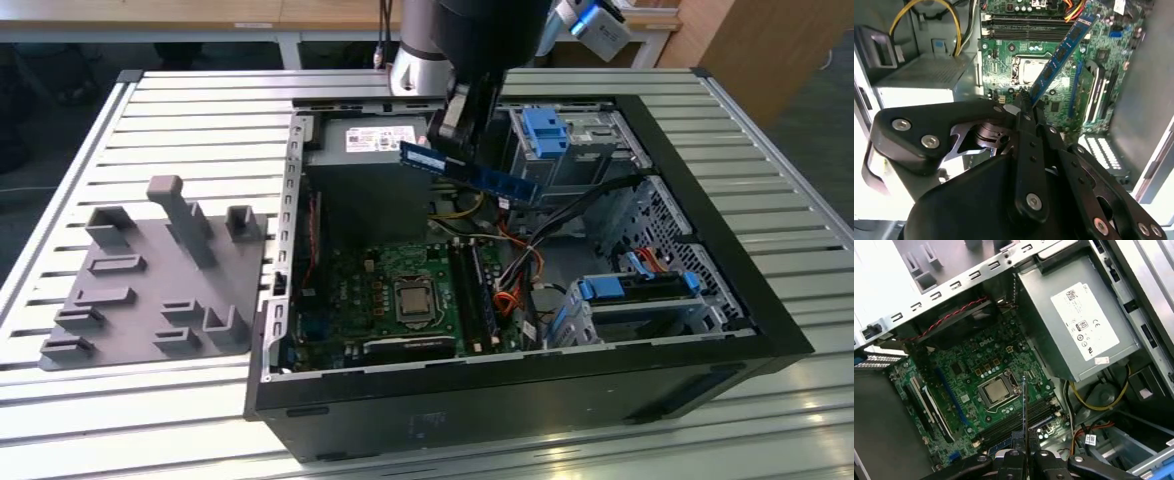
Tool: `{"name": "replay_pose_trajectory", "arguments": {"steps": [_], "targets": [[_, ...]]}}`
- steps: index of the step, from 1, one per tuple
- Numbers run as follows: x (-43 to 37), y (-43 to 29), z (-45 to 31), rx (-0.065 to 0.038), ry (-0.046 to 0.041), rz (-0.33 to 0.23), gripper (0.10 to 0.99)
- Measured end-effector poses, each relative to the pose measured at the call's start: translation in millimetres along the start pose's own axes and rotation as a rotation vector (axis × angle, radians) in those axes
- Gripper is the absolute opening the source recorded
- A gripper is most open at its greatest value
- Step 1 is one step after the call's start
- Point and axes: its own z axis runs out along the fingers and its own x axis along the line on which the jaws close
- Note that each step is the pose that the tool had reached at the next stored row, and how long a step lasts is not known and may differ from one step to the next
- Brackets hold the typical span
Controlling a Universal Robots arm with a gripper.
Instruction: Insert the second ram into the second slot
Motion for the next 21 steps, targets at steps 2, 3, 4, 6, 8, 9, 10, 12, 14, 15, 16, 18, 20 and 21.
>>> {"name": "replay_pose_trajectory", "arguments": {"steps": [2, 3, 4, 6, 8, 9, 10, 12, 14, 15, 16, 18, 20, 21], "targets": [[0.0, 0.0, 0.3, 0.000, -0.0014, 0.037, 0.137], [0.0, 0.0, 0.4, 0.001, -0.0020, 0.055, 0.137], [0.0, 0.0, 0.6, 0.001, -0.0027, 0.073, 0.137], [0.0, 0.0, 0.8, 0.001, -0.0040, 0.109, 0.137], [0.0, 0.0, 1.1, 0.002, -0.0052, 0.144, 0.137], [0.0, 0.0, 1.2, 0.002, -0.0057, 0.162, 0.137], [0.0, 0.0, 1.3, 0.002, -0.0062, 0.180, 0.137], [0.0, -0.1, 1.5, 0.003, -0.0073, 0.216, 0.137], [0.0, -0.1, 1.6, 0.003, -0.0084, 0.250, 0.137], [0.0, -0.1, 1.7, 0.003, -0.0089, 0.267, 0.137], [0.0, -0.1, 1.8, 0.004, -0.0094, 0.283, 0.137], [0.0, -0.1, 2.0, 0.004, -0.0105, 0.319, 0.137], [0.0, -0.1, 2.1, 0.005, -0.0115, 0.353, 0.137], [0.0, -0.1, 2.2, 0.005, -0.0121, 0.370, 0.137]]}}
